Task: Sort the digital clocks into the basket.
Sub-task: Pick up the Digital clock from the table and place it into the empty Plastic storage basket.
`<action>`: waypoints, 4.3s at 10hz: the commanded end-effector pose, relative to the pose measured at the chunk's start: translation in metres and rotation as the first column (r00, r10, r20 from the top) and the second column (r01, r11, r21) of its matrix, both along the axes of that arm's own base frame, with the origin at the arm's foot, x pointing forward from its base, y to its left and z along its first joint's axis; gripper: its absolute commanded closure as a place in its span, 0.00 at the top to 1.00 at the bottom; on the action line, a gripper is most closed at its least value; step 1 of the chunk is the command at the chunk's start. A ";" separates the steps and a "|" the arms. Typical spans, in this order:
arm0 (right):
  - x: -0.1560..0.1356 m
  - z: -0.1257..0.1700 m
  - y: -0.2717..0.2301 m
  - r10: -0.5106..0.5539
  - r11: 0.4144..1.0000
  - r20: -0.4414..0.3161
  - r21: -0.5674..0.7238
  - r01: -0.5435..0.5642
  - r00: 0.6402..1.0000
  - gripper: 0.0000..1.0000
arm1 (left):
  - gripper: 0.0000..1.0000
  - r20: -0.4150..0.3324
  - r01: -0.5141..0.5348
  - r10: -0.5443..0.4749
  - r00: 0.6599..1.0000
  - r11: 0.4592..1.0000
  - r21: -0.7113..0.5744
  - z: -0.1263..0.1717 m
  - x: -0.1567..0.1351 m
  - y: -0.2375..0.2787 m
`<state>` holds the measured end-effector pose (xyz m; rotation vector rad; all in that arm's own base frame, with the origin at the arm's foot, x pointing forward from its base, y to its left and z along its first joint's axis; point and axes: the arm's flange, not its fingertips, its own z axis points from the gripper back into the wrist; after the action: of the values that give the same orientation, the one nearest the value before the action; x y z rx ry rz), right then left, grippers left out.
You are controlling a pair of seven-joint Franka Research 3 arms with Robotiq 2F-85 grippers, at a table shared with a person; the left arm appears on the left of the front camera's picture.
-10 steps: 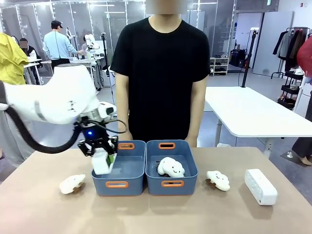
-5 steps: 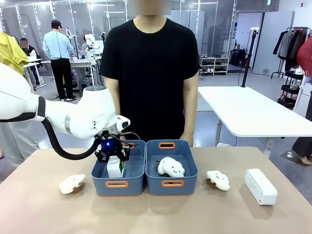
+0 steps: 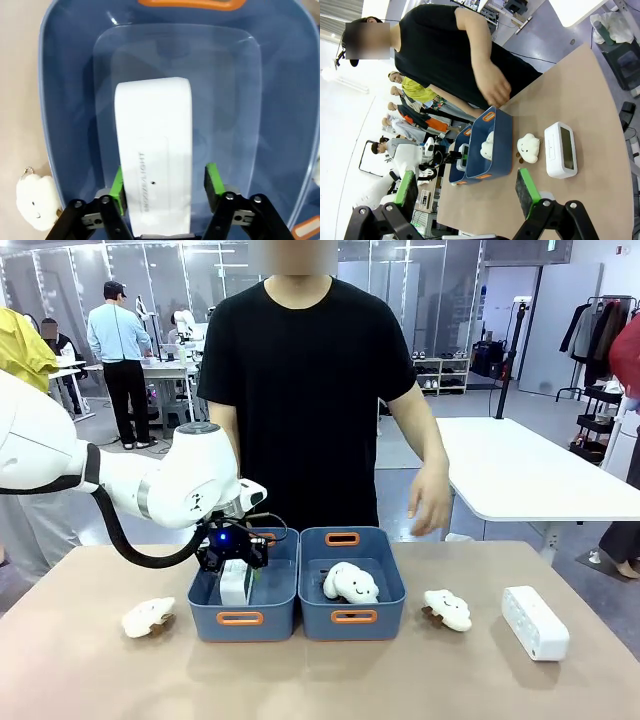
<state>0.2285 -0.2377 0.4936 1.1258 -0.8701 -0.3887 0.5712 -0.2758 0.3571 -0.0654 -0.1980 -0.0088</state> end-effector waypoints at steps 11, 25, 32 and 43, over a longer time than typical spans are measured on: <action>0.000 0.000 0.000 0.001 1.000 0.014 0.003 -0.001 1.000 1.00 | 1.00 -0.029 0.055 -0.066 0.997 0.959 -0.279 0.131 -0.082 0.157; 0.007 0.016 0.012 -0.039 0.984 -0.189 -0.177 0.005 0.981 1.00 | 1.00 0.067 -0.055 0.284 0.956 0.402 -0.914 0.120 -0.236 0.563; 0.144 -0.023 0.133 -0.030 0.579 -0.532 -0.699 -0.419 0.846 1.00 | 1.00 0.067 -0.055 0.284 0.956 0.402 -0.914 0.120 -0.236 0.563; 0.249 -0.173 0.200 -0.180 0.509 -0.640 -0.711 -0.486 0.747 1.00 | 1.00 0.067 -0.055 0.284 0.956 0.402 -0.914 0.120 -0.236 0.563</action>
<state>0.4674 -0.0393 0.3247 0.0912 -0.2228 -0.0514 0.3370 0.2895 0.4752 -1.1673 -0.4155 0.3148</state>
